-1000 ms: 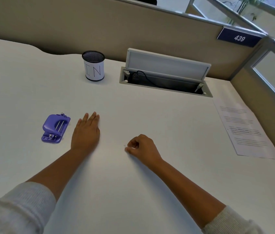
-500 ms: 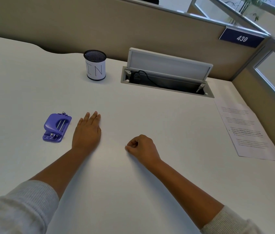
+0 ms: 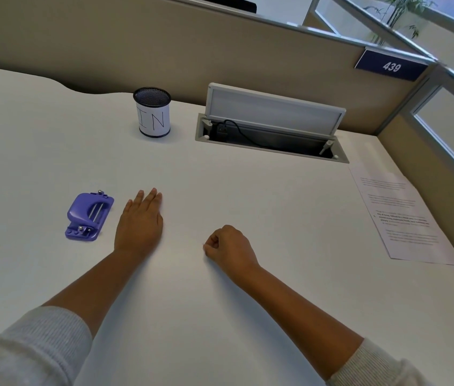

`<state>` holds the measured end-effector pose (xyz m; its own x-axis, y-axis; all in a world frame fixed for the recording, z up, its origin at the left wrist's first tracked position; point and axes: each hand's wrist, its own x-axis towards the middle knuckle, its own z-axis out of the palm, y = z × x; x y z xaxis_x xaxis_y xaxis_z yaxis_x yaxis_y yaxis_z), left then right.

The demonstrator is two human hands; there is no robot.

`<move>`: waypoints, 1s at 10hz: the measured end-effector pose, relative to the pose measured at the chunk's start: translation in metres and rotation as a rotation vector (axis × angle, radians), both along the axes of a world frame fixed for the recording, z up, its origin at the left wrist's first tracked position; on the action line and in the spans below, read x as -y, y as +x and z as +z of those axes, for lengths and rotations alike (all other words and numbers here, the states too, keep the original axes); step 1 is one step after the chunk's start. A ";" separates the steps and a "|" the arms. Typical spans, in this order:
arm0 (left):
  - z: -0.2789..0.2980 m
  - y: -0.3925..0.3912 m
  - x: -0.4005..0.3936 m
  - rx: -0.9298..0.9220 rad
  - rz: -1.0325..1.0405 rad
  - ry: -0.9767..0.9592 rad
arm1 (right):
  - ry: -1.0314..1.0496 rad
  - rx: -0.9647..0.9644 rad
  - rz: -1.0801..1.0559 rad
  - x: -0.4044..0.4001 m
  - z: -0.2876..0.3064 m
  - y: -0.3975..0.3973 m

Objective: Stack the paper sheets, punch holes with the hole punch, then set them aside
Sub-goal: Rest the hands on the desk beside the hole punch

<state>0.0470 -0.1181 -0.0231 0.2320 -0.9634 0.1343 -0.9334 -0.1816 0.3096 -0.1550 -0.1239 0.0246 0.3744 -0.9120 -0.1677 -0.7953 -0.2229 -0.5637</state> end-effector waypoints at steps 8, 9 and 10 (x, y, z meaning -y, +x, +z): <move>0.005 -0.001 0.001 -0.009 0.007 0.047 | 0.308 0.063 0.016 0.030 0.009 -0.006; 0.006 -0.003 0.000 -0.010 0.011 0.059 | 0.391 0.147 -0.076 0.050 0.017 -0.012; 0.006 -0.002 0.000 0.010 0.010 0.077 | 0.408 0.222 -0.151 0.071 0.029 -0.006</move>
